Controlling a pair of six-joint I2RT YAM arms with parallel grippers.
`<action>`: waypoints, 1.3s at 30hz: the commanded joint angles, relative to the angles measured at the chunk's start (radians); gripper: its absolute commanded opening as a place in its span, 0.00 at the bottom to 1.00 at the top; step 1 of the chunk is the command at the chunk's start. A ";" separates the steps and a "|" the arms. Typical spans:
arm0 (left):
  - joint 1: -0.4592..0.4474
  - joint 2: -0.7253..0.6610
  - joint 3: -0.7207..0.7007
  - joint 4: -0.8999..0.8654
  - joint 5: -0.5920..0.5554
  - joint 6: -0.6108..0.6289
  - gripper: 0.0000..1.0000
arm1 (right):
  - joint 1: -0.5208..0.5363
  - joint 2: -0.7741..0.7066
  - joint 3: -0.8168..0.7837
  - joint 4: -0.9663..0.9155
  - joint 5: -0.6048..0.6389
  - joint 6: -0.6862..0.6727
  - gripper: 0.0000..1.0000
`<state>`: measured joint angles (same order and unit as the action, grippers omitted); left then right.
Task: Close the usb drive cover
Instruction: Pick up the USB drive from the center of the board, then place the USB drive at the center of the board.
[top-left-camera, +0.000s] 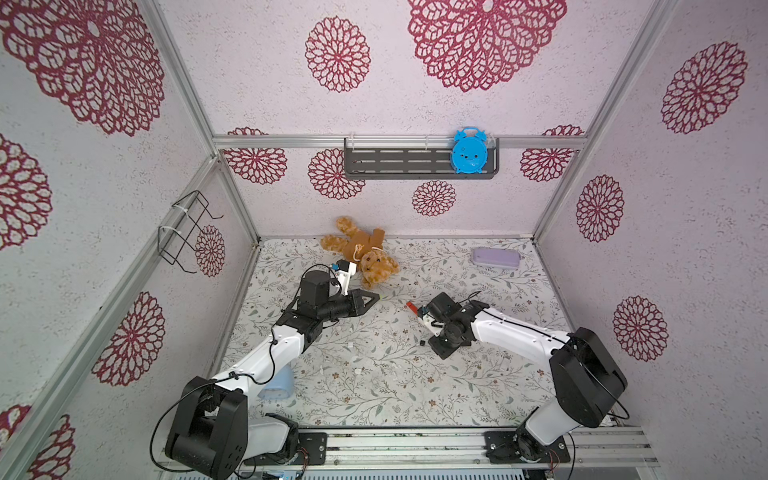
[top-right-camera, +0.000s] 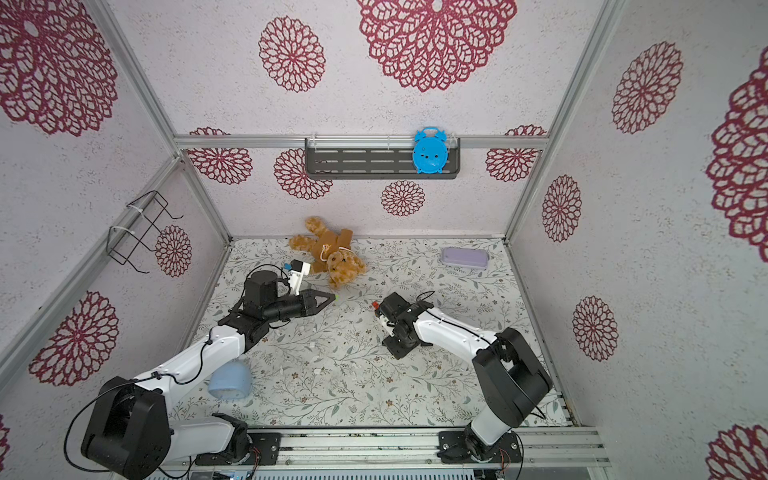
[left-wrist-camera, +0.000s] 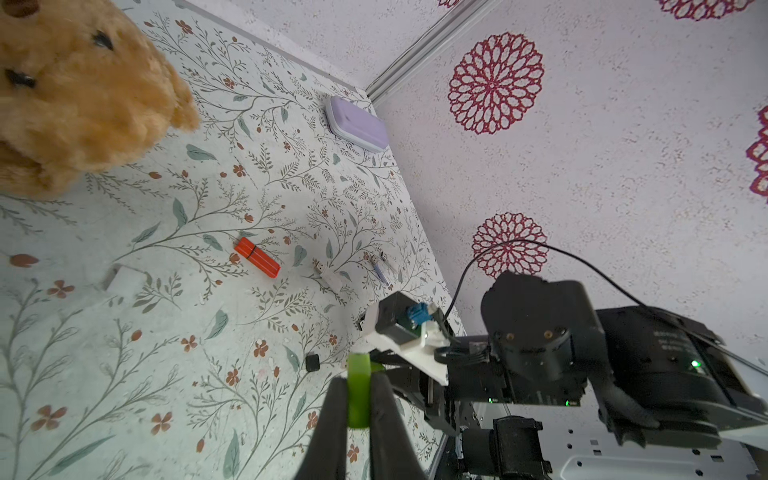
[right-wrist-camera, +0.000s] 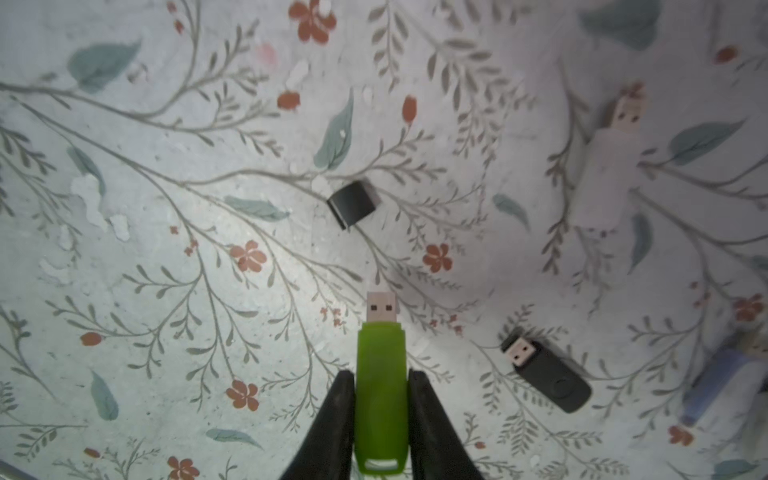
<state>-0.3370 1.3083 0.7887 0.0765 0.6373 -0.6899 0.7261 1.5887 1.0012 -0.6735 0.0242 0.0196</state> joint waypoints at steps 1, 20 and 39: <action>0.010 -0.017 -0.010 0.003 -0.007 0.016 0.09 | 0.021 -0.022 -0.016 0.013 0.025 0.084 0.27; 0.010 -0.001 -0.019 0.027 0.019 -0.004 0.09 | 0.061 0.004 -0.043 0.029 0.072 0.273 0.41; 0.012 0.000 -0.023 0.018 0.020 0.010 0.09 | 0.077 0.067 -0.098 0.033 0.075 0.329 0.36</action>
<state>-0.3347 1.3094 0.7746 0.0853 0.6498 -0.6922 0.7959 1.6352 0.9245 -0.6098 0.0769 0.3195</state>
